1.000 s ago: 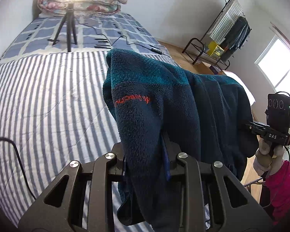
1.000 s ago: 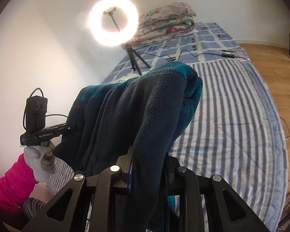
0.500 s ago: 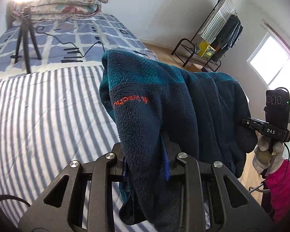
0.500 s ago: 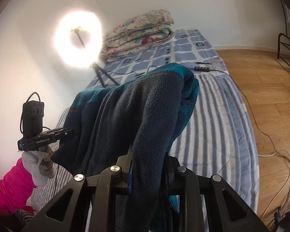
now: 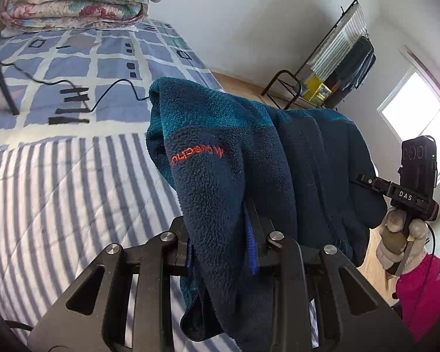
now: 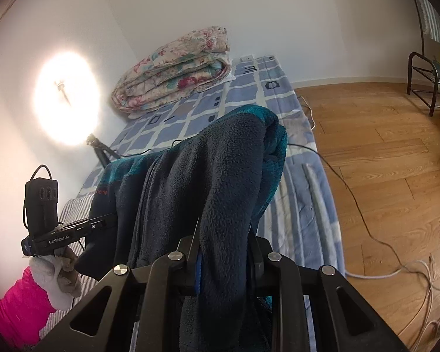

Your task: Fold large clothes

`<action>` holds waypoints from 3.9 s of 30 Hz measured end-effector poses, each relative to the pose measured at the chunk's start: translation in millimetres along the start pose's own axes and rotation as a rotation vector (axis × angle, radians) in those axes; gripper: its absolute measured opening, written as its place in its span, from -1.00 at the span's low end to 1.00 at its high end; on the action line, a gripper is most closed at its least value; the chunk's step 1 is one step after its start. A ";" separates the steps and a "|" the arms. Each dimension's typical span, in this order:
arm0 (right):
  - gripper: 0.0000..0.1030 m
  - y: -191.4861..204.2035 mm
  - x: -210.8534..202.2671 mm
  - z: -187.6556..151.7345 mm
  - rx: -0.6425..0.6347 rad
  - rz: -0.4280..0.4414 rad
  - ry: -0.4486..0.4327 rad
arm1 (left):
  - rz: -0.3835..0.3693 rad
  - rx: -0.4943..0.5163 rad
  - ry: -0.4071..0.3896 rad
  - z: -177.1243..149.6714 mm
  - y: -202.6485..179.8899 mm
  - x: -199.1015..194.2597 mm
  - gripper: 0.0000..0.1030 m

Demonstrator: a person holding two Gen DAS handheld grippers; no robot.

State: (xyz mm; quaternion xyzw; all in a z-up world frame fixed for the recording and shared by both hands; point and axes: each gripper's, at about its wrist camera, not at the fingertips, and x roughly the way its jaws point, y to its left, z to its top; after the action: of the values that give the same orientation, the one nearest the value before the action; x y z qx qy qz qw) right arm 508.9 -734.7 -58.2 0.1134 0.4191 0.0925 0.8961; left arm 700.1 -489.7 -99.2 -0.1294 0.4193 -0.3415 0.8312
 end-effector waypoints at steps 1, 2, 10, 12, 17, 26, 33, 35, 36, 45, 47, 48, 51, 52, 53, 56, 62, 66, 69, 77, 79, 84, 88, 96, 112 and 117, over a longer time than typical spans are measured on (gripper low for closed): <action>-0.59 -5.3 5.6 5.6 -0.002 -0.001 0.000 | 0.001 -0.003 -0.001 4.0 1.1 5.4 -0.50; -0.59 -11.5 11.3 11.2 -0.002 -0.003 -0.001 | 0.001 -0.006 -0.004 9.0 2.1 12.6 -0.50; -0.63 -45.9 58.8 40.5 0.002 -0.021 -0.004 | 0.037 -0.008 -0.007 26.6 10.2 53.7 -0.50; -0.64 -49.2 67.2 40.3 0.000 -0.022 0.000 | 0.043 -0.014 -0.004 25.9 13.7 62.9 -0.51; -0.65 -59.2 93.4 39.6 -0.004 -0.064 0.027 | 0.054 -0.017 -0.004 24.7 20.0 75.1 -0.51; -0.60 -71.8 107.5 38.6 -0.010 -0.124 0.058 | 0.091 0.030 0.018 21.3 23.8 81.7 -0.50; -0.05 -92.1 106.1 31.6 0.066 -0.233 0.072 | 0.152 0.053 0.012 15.6 22.6 77.3 -0.24; -0.05 -91.0 102.6 29.6 0.064 -0.252 0.071 | 0.157 0.057 0.005 14.0 20.5 70.8 -0.24; -0.04 -89.2 99.9 28.4 0.066 -0.259 0.068 | 0.155 0.057 0.003 13.6 19.7 67.7 -0.24; -0.04 -53.9 72.3 22.9 0.028 -0.304 0.024 | 0.134 0.093 -0.033 2.9 3.6 25.1 -0.24; -0.04 -46.3 64.3 22.0 0.028 -0.302 0.010 | 0.130 0.102 -0.038 -0.1 -1.1 17.1 -0.24; -0.04 -43.0 61.4 21.1 0.027 -0.307 0.007 | 0.129 0.107 -0.041 -1.7 -3.7 12.6 -0.24; -0.04 -32.3 49.8 17.8 0.021 -0.313 -0.003 | 0.121 0.115 -0.050 -5.4 -11.2 -0.7 -0.24; -0.04 -29.0 46.6 17.4 0.018 -0.317 -0.006 | 0.118 0.120 -0.055 -6.9 -14.2 -6.0 -0.24; -0.04 -25.7 42.0 16.2 0.017 -0.320 -0.010 | 0.116 0.125 -0.060 -8.5 -17.3 -11.9 -0.24; -0.04 -13.0 30.5 15.0 0.009 -0.308 -0.026 | 0.118 0.138 -0.075 -11.8 -25.2 -28.0 -0.24; -0.04 19.2 3.1 9.4 -0.022 -0.291 -0.054 | 0.124 0.160 -0.117 -21.1 -42.0 -69.8 -0.24; -0.04 45.9 -21.6 3.1 -0.040 -0.271 -0.083 | 0.138 0.191 -0.151 -32.5 -61.1 -112.0 -0.24; -0.04 71.6 -47.2 -2.6 -0.063 -0.258 -0.106 | 0.142 0.199 -0.174 -41.2 -72.5 -145.3 -0.24; -0.04 142.1 -123.0 -31.0 -0.097 -0.210 -0.156 | 0.164 0.243 -0.222 -77.5 -111.7 -239.2 -0.24; -0.04 159.5 -141.1 -39.4 -0.104 -0.206 -0.167 | 0.169 0.247 -0.232 -91.3 -119.8 -263.8 -0.24; 0.04 206.2 -189.2 -70.7 -0.143 -0.201 -0.207 | 0.181 0.267 -0.266 -132.1 -135.7 -324.6 -0.18; 0.14 239.8 -216.3 -103.7 -0.171 -0.238 -0.214 | 0.205 0.282 -0.282 -166.3 -142.5 -361.1 0.07; 0.53 289.8 -241.7 -171.9 -0.205 -0.290 -0.244 | 0.254 0.282 -0.291 -230.6 -147.5 -405.1 0.33; 0.94 305.2 -251.0 -239.7 -0.158 -0.333 -0.303 | 0.331 0.280 -0.334 -282.2 -147.9 -428.6 0.90; 0.99 305.0 -253.9 -243.0 -0.153 -0.349 -0.334 | 0.373 0.281 -0.325 -285.3 -149.2 -427.1 0.99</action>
State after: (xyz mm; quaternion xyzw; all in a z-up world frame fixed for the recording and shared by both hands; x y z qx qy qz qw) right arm 139.4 -478.5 61.4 -0.0151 0.2703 -0.0520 0.9613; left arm 230.2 -290.0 60.1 0.0134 0.2455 -0.2122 0.9458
